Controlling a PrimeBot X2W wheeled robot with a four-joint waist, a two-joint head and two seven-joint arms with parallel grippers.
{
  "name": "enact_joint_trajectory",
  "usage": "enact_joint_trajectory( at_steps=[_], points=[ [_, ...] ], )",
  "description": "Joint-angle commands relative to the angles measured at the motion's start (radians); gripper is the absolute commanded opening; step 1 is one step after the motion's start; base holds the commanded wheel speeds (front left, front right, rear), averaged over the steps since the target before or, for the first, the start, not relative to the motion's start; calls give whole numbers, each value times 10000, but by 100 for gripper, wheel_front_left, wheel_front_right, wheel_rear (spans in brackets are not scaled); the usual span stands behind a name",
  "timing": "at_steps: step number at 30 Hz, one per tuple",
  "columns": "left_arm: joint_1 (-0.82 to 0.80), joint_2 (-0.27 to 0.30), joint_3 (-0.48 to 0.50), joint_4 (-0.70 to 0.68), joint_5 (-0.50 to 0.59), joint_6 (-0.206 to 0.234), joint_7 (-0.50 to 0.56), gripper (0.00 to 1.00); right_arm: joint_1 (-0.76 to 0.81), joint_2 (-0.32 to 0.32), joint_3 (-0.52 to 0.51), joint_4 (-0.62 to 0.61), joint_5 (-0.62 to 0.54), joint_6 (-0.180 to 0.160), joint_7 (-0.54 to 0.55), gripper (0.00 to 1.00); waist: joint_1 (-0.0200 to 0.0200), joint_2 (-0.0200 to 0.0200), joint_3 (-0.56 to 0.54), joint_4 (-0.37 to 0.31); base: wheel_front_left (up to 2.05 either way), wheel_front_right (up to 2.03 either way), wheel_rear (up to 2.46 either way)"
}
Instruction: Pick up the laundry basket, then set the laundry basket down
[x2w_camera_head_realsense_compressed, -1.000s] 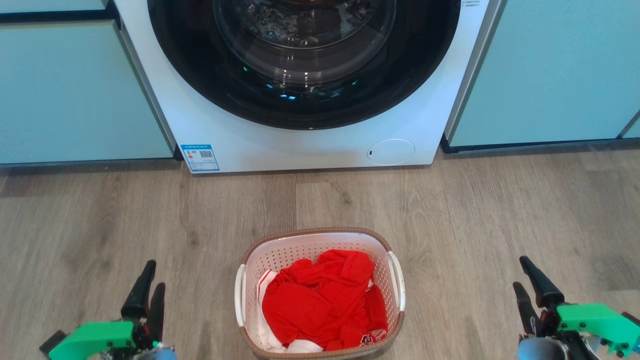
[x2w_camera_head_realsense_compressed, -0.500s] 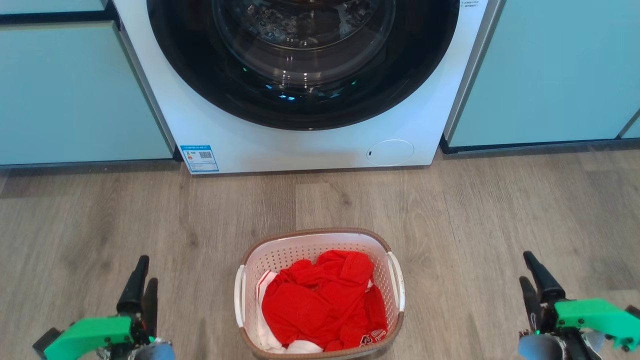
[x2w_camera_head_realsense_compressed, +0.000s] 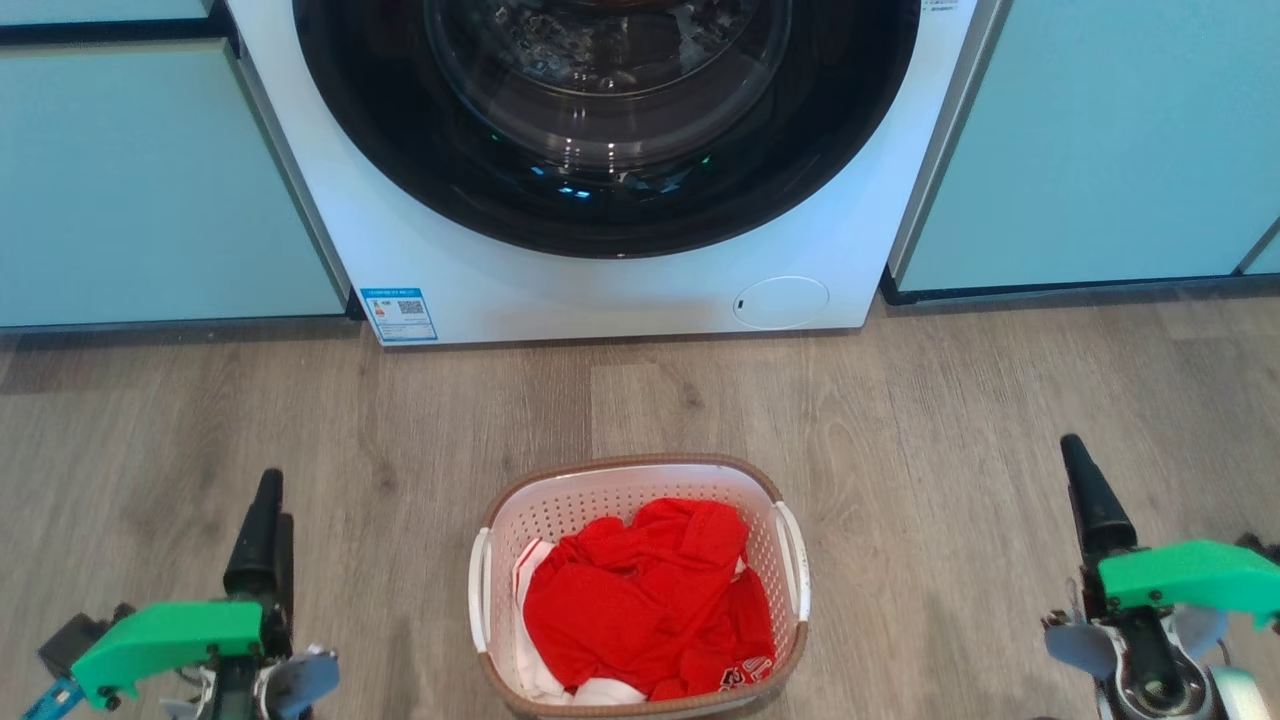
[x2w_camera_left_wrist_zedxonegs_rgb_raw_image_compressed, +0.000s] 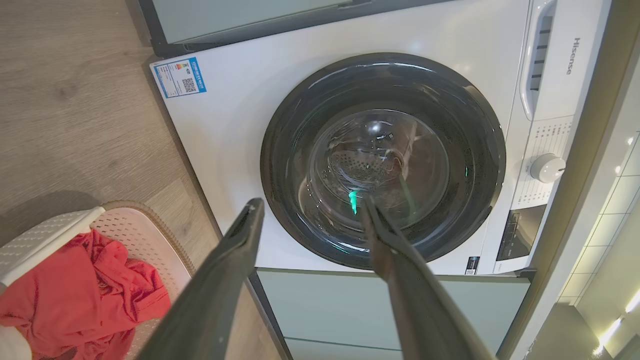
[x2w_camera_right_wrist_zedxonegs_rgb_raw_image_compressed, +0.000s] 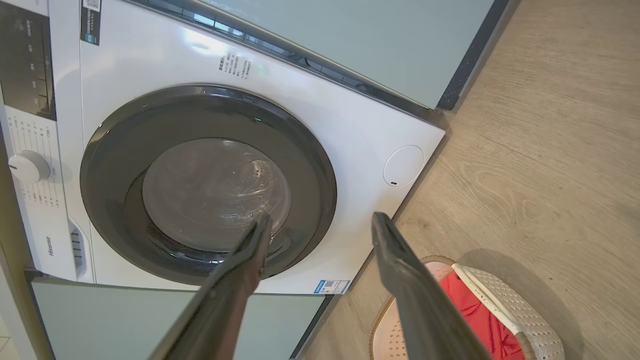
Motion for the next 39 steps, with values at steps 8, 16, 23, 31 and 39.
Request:
enact_joint_trajectory(
  at_steps=[8,16,23,31,39],
  points=[
    [-622,122,221,-879,1048,-25,-300,100,-828,-69,491,-1086,-1908,29,-319,100,0,0,18,30,0,0,0],
    [-737,128,353,-1488,2417,34,-535,100,-974,-82,895,-1540,-3554,32,-553,100,0,0,20,60,0,0,0],
    [-792,132,15,-2157,3752,599,-710,100,-1132,-252,1430,-1774,-4880,35,-729,100,0,0,43,54,0,0,0],
    [-822,138,-1140,-2754,5906,1494,-944,100,-1240,-335,1840,-2073,-6232,38,-962,100,0,0,56,39,0,0,0],
    [-867,143,-2211,-2596,7641,1824,-1179,100,-1154,-262,2073,-1898,-7118,41,-1196,100,0,0,5,3,0,0,0]
  ],
)
